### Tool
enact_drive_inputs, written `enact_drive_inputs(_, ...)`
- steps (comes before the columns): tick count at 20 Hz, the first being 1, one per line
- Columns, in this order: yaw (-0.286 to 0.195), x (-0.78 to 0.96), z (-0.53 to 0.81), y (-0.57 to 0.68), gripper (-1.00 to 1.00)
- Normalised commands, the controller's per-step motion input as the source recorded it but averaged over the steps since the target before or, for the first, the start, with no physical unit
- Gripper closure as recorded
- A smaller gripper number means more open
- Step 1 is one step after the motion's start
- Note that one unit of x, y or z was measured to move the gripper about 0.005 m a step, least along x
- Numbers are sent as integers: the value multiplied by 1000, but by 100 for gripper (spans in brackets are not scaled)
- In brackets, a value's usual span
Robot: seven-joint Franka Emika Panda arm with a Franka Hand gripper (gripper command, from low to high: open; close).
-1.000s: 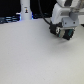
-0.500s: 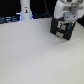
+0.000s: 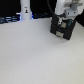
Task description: Open the kcup holder, insert the kcup into the holder, and close the kcup holder
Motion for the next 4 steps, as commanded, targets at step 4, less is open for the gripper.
enact_drive_inputs(4, -1, 82, 466, 33, -100)
